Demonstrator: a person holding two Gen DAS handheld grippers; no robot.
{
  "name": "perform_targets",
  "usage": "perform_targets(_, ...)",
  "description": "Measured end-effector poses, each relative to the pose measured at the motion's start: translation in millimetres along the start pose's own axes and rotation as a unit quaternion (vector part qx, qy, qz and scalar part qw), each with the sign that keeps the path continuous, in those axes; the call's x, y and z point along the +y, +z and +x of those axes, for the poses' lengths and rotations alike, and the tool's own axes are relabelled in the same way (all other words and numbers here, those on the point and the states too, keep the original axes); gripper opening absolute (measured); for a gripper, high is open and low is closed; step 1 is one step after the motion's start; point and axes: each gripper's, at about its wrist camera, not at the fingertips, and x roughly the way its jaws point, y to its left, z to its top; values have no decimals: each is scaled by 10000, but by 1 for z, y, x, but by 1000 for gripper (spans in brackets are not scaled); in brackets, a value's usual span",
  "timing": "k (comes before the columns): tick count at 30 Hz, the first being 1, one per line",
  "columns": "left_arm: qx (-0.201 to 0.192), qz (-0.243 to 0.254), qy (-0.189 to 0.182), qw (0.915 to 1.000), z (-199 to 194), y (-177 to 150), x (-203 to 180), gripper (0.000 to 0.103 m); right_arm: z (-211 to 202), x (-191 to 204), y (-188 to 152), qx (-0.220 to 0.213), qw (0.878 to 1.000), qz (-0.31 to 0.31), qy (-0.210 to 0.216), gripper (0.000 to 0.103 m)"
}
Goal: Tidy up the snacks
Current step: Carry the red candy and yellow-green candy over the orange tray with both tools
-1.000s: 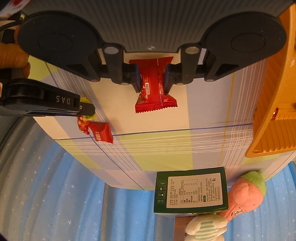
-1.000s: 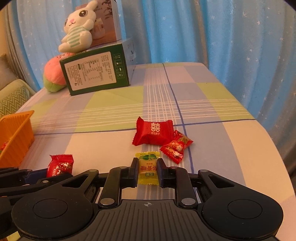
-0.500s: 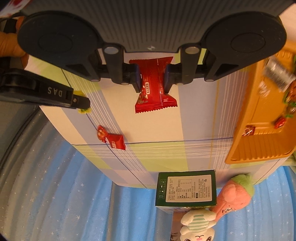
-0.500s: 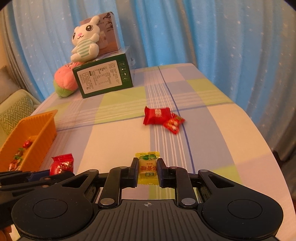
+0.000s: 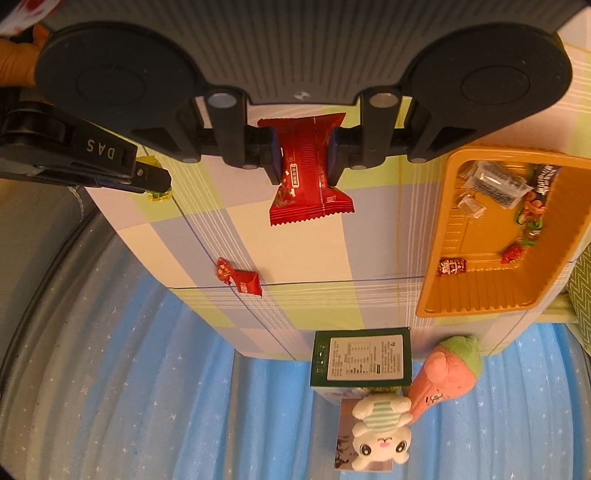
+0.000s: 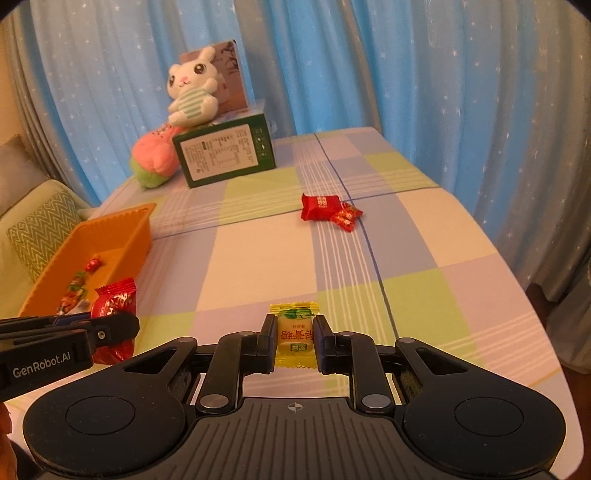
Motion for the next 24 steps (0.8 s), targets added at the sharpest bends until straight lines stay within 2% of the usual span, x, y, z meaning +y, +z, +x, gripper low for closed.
perform_targets(10, -190, -32, 49, 9998, -39, -2, 10, 22, -34, 28, 0, -210, 9995, -209, 139, 20)
perform_targets(24, -353, -263, 434, 9981, -79, -3, 59, 22, -38, 90, 6, -328, 9956, -629, 609, 20)
